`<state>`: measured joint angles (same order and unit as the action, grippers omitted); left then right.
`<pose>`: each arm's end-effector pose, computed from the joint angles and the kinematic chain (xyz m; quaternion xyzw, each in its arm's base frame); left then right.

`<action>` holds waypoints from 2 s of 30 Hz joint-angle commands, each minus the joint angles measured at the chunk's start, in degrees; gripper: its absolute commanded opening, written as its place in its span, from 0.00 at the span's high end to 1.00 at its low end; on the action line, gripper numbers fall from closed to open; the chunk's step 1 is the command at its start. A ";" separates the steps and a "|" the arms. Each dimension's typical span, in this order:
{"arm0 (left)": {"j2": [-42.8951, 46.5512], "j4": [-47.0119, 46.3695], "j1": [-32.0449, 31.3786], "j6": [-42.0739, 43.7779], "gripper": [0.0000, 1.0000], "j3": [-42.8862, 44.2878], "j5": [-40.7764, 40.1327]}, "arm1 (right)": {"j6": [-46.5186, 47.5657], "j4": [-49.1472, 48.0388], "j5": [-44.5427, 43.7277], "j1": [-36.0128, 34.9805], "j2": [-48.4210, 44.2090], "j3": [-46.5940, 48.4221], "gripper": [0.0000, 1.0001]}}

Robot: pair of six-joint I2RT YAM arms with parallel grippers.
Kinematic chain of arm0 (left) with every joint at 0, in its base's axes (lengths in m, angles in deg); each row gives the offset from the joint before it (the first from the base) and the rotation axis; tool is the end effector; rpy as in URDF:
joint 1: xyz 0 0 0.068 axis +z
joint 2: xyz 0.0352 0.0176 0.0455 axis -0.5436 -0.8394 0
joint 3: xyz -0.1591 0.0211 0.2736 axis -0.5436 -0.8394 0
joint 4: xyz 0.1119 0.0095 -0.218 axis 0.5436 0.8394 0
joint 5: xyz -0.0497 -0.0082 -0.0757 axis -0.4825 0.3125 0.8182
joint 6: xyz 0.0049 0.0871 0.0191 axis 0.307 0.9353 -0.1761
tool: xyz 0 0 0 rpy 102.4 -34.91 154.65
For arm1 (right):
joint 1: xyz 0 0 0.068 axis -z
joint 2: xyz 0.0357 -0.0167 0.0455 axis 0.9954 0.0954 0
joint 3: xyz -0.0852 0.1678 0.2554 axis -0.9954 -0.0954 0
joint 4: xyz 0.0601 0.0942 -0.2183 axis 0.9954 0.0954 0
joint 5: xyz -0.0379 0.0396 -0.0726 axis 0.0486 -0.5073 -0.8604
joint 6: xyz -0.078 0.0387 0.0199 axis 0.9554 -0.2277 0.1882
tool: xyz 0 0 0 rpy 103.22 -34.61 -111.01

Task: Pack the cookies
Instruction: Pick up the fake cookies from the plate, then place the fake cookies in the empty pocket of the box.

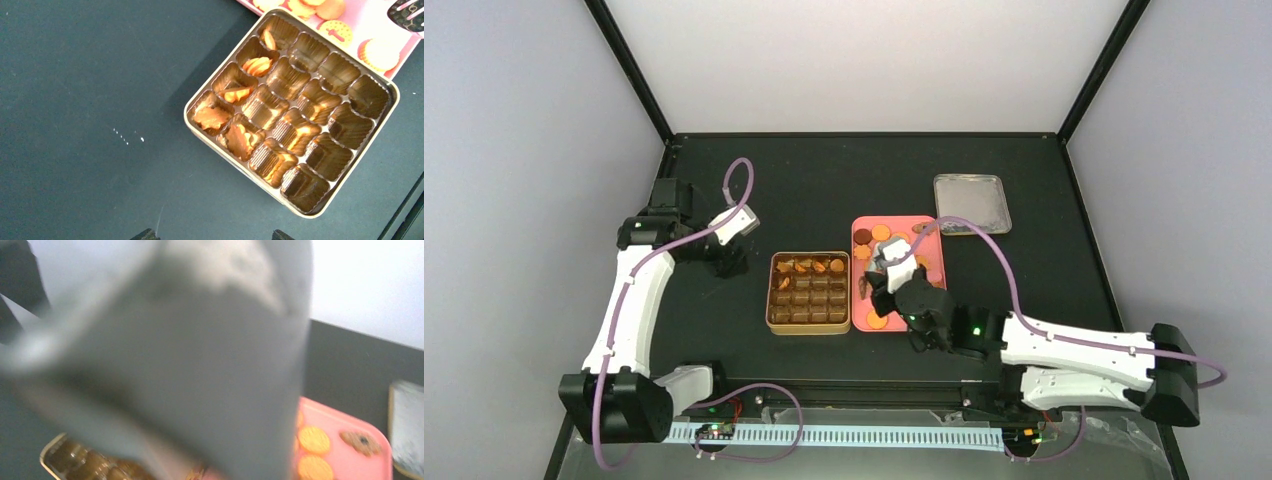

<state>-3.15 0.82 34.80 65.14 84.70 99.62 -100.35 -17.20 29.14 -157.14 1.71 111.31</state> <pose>0.1830 -0.0307 0.3202 0.3933 0.8629 -0.1273 0.2906 0.1116 0.1883 0.3122 -0.2019 0.7797 0.1700 0.5678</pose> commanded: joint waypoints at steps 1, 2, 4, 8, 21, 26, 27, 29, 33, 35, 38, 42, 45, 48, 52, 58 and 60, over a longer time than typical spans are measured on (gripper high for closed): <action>0.64 1.05 3.49 2.71 0.39 -1.01 2.62 | 6.08 -9.91 3.25 -0.49 6.39 6.74 0.82; 0.63 1.09 4.26 2.80 0.40 -1.16 2.93 | 6.85 -10.86 4.17 -0.41 8.73 8.80 0.82; 0.61 1.41 5.61 2.97 0.40 -1.50 3.56 | 8.23 -12.28 6.18 -0.43 14.06 13.13 0.82; 1.22 1.79 8.24 4.09 0.40 -2.71 3.85 | 10.61 -14.88 9.46 -0.34 23.80 21.14 0.82; 2.34 2.91 11.79 6.24 0.40 -3.42 5.94 | 11.46 -15.25 14.72 3.08 39.83 32.33 0.81; 2.11 2.84 11.76 6.33 0.40 -3.69 6.51 | 11.06 -15.85 15.28 3.71 41.33 32.28 0.81; 2.06 2.78 11.81 6.31 0.40 -3.69 6.55 | 11.13 -15.96 15.23 3.83 41.58 32.32 0.80; 1.97 2.66 11.76 6.26 0.41 -3.76 6.61 | 11.24 -16.10 15.25 4.21 42.13 32.44 0.80; 2.08 2.63 11.80 6.49 0.40 -3.94 6.64 | 11.36 -16.55 15.18 4.67 42.70 32.55 0.80; 1.99 2.54 11.76 6.46 0.41 -4.04 6.81 | 11.64 -16.46 15.18 4.79 43.10 32.85 0.80; 1.88 2.44 11.76 6.35 0.41 -3.89 7.08 | 12.07 -16.21 15.03 4.84 44.06 33.39 0.78; 1.92 2.61 11.75 6.41 0.41 -3.78 7.29 | 11.91 -16.20 15.31 4.88 44.46 33.27 0.69; 1.94 2.79 11.76 6.59 0.41 -3.69 7.29 | 11.69 -16.30 15.66 4.86 43.88 32.89 0.65; 1.86 2.87 11.80 6.60 0.41 -3.60 7.39 | 11.68 -16.52 15.70 4.83 42.87 32.28 0.62; 1.79 2.99 11.79 6.60 0.41 -3.53 7.77 | 11.89 -16.56 16.17 4.83 41.69 31.81 0.56; 1.82 3.24 11.76 6.94 0.41 -3.42 7.71 | 11.27 -16.99 16.84 4.86 40.23 30.89 0.54; 1.74 3.16 11.78 6.95 0.41 -3.55 7.77 | 10.62 -17.20 16.83 4.92 40.02 30.71 0.55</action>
<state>-1.56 2.68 46.10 70.24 80.70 105.65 -88.57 -30.84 45.84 -152.53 44.58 142.63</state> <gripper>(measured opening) 0.594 0.461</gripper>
